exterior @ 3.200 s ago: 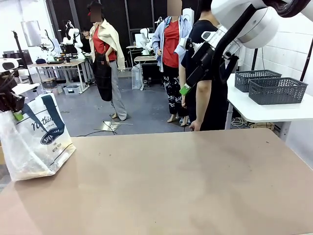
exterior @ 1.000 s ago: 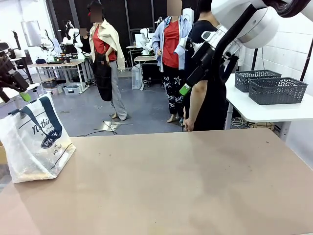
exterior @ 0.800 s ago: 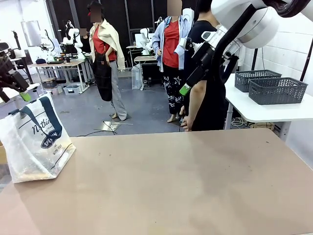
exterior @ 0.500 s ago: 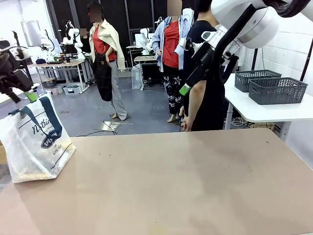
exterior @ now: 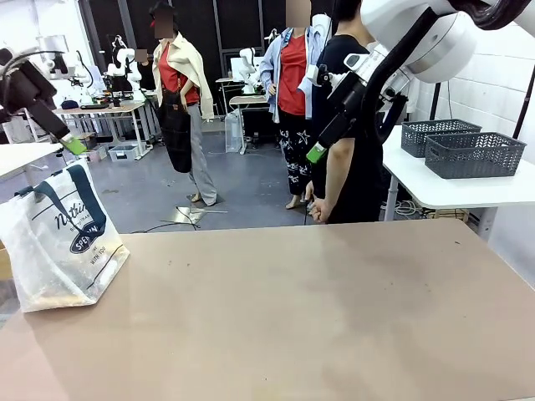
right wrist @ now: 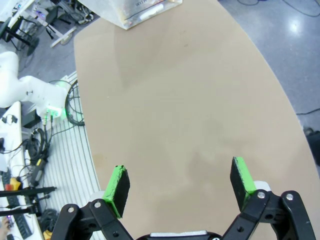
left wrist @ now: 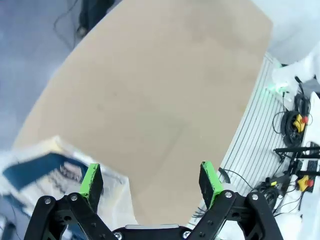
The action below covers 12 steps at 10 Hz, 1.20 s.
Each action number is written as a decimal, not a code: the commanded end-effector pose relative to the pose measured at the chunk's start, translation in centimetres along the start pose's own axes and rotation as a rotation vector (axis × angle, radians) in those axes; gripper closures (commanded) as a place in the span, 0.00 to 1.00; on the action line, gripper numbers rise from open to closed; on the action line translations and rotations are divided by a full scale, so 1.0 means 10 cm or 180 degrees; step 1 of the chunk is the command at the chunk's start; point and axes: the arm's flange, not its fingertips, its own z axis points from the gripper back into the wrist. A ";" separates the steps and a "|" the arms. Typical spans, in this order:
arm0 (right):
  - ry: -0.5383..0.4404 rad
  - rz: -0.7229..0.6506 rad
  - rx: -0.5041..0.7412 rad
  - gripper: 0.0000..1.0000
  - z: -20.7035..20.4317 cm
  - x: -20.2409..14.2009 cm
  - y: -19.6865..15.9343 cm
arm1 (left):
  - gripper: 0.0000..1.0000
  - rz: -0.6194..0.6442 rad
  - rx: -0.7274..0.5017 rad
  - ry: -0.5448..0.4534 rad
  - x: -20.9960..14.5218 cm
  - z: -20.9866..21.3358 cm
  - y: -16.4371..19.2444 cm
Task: Transfer purchased items from the store into the shopping bag.
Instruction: Move the Reusable shopping bag to the right side of the table.
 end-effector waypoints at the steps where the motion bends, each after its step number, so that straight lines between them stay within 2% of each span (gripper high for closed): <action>1: 0.0057 -0.0017 -0.0007 0.00 0.02 0.01 0.00 | 0.00 -0.0346 -0.0221 -0.0408 -0.01 -0.02 0.03; 2: 0.0057 -0.0017 -0.0007 0.00 0.02 0.01 0.00 | 0.00 -0.0498 -0.0200 -0.0548 0.02 -0.01 -0.04; 4: 0.0057 -0.0017 -0.0007 0.00 0.02 0.01 0.00 | 0.00 -0.0637 -0.0205 -0.0600 0.01 -0.01 -0.13; 5: 0.0057 -0.0017 -0.0007 0.00 0.02 0.01 0.00 | 0.00 -0.0594 -0.0112 -0.0608 0.00 0.00 -0.13; 6: 0.0057 -0.0017 -0.0007 0.00 0.02 0.01 0.00 | 0.00 -0.0556 -0.0171 -0.0517 0.12 0.01 -0.08; 12: 0.0057 -0.0017 -0.0007 0.00 0.02 0.01 0.00 | 0.00 -0.0556 -0.0171 -0.0517 0.12 0.01 -0.08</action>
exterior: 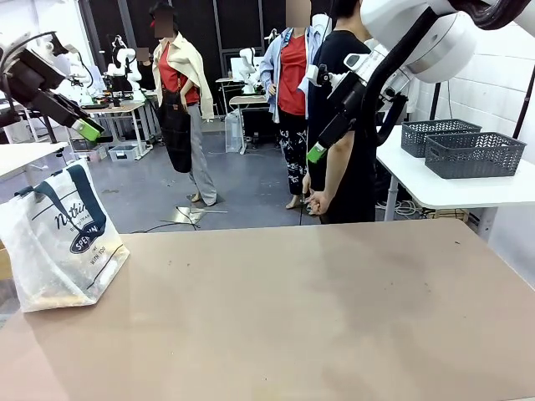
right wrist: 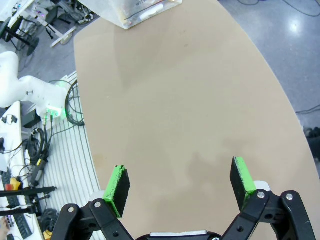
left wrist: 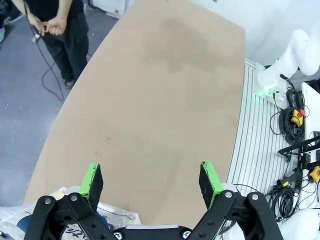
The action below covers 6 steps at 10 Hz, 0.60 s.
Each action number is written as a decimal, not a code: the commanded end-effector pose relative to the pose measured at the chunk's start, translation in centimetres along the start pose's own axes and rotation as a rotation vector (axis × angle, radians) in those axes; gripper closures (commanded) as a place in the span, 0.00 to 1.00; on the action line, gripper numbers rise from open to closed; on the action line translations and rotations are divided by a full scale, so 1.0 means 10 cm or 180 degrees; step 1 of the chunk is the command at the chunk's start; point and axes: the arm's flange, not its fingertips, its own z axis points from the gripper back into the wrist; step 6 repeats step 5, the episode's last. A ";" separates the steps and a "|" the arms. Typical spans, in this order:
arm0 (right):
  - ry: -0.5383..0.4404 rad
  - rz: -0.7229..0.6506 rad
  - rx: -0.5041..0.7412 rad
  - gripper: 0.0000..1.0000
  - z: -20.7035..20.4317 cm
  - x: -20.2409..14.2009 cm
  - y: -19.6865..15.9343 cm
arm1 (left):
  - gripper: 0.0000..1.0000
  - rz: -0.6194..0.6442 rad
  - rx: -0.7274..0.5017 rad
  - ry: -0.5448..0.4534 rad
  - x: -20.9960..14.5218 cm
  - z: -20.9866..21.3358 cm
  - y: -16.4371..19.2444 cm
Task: Transfer purchased items from the store into the shopping bag.
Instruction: Move the Reusable shopping bag to the right side of the table.
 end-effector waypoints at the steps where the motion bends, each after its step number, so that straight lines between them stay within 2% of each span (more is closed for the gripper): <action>1: 0.0056 -0.0017 -0.0007 0.00 0.02 0.01 0.00 | 0.00 0.0009 -0.0001 0.0009 0.01 0.00 0.00; 6: 0.0056 -0.0017 -0.0007 0.00 0.02 0.01 0.00 | 0.00 0.0009 -0.0001 0.0009 0.01 0.00 0.00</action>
